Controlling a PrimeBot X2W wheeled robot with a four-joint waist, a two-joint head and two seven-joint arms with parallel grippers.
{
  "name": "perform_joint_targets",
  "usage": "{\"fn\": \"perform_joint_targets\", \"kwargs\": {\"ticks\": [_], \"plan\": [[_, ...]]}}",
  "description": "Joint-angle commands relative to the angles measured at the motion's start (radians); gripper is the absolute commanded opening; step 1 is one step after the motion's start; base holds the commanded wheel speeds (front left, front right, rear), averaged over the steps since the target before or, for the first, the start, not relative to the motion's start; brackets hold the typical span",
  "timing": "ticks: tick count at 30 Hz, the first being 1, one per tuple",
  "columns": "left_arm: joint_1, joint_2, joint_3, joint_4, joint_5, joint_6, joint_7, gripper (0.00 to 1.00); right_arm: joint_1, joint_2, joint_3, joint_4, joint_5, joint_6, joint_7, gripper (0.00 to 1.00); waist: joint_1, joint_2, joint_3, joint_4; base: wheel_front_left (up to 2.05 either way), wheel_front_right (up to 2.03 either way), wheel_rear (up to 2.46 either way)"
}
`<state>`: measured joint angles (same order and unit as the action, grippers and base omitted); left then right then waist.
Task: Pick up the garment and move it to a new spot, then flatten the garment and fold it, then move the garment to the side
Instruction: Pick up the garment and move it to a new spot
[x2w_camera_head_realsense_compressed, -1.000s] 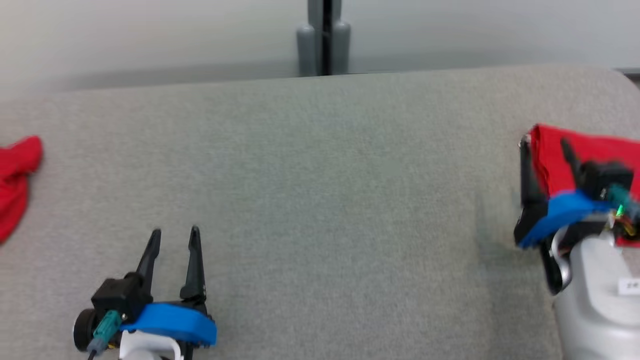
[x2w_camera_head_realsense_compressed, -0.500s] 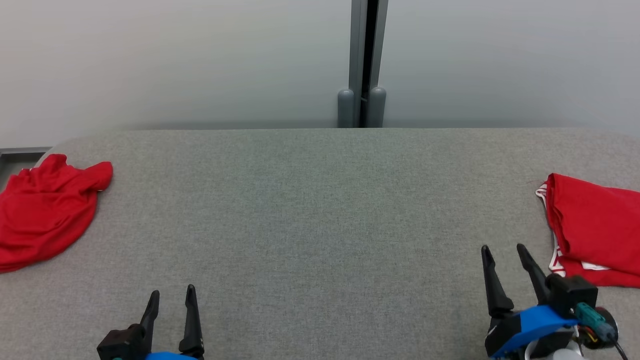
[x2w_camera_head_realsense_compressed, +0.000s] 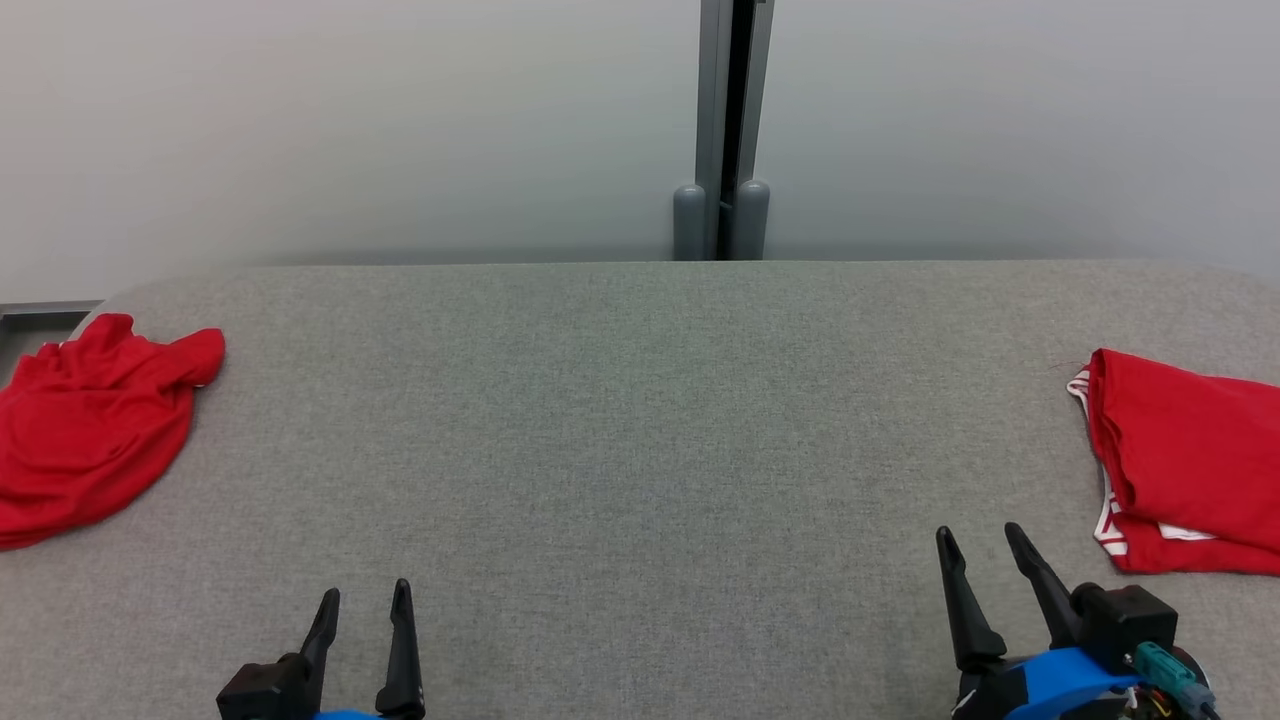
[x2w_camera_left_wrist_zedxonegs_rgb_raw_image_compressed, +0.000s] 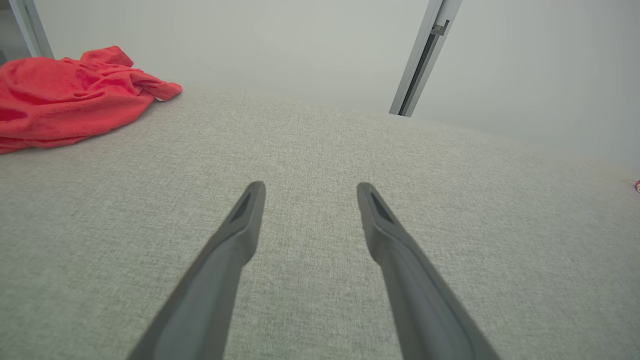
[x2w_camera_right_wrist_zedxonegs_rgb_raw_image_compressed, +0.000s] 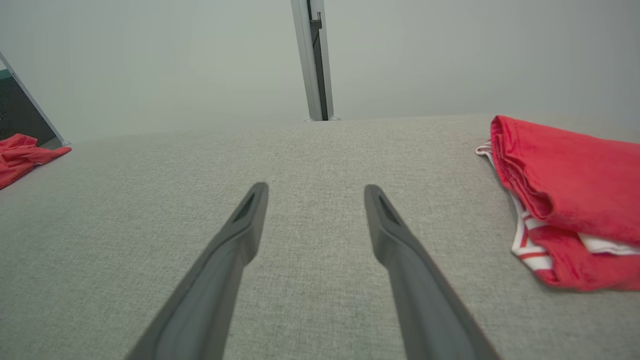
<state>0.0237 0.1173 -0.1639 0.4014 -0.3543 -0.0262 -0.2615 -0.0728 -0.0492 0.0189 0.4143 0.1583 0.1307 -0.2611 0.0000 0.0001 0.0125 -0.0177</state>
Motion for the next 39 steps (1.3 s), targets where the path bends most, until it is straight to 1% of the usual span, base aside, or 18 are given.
{"fn": "perform_joint_targets", "kwargs": {"ticks": [1, 16, 19, 21, 25, 30, 35, 39], "plan": [[-0.011, 0.0, 0.001, 0.003, 0.005, 0.0, -0.005, 1.0, 0.007, -0.003, -0.007, -0.007, 0.005, 0.0, -0.005, 1.0, 0.0, -0.0001, 0.0, 0.0, 0.0, 0.0, 0.0], [-0.017, 0.005, -0.001, -0.007, 0.021, -0.004, -0.005, 1.0, 0.019, -0.003, -0.011, -0.02, 0.001, 0.0, -0.006, 1.0, 0.0, -0.0001, -0.005, 0.007, 0.0, 0.0, 0.0], [-0.022, 0.002, -0.003, -0.009, 0.023, -0.004, -0.005, 1.0, 0.02, -0.002, -0.016, -0.024, -0.009, 0.0, -0.006, 1.0, 0.0, -0.0001, -0.004, 0.021, 0.0, 0.0, 0.0], [-0.025, 0.001, -0.002, -0.01, 0.024, -0.003, -0.005, 1.0, 0.021, -0.002, -0.019, -0.026, -0.019, 0.0, -0.006, 1.0, 0.0, -0.0001, -0.005, 0.043, 0.0, 0.0, 0.0], [-0.032, 0.004, -0.002, -0.013, 0.03, -0.001, -0.005, 1.0, 0.022, -0.002, -0.028, -0.029, -0.033, 0.0, -0.005, 1.0, 0.0, -0.0001, -0.005, 0.116, 0.0, 0.0, 0.0], [-0.037, 0.013, 0.002, -0.022, 0.034, 0.006, -0.005, 1.0, 0.019, -0.002, -0.03, -0.028, -0.037, 0.0, -0.005, 1.0, 0.0, -0.0001, -0.006, 0.249, 0.0, 0.0, 0.0], [-0.031, 0.023, 0.012, -0.033, 0.031, 0.012, -0.005, 1.0, 0.008, -0.002, -0.004, -0.02, -0.027, 0.0, -0.004, 1.0, 0.0, -0.0001, -0.007, 0.379, 0.0, 0.0, 0.0], [-0.014, 0.028, 0.03, -0.042, 0.023, 0.022, -0.005, 1.0, -0.004, -0.003, 0.022, -0.012, -0.022, 0.0, -0.003, 1.0, 0.0, -0.0001, -0.01, 0.449, 0.0, 0.0, 0.0]]}}
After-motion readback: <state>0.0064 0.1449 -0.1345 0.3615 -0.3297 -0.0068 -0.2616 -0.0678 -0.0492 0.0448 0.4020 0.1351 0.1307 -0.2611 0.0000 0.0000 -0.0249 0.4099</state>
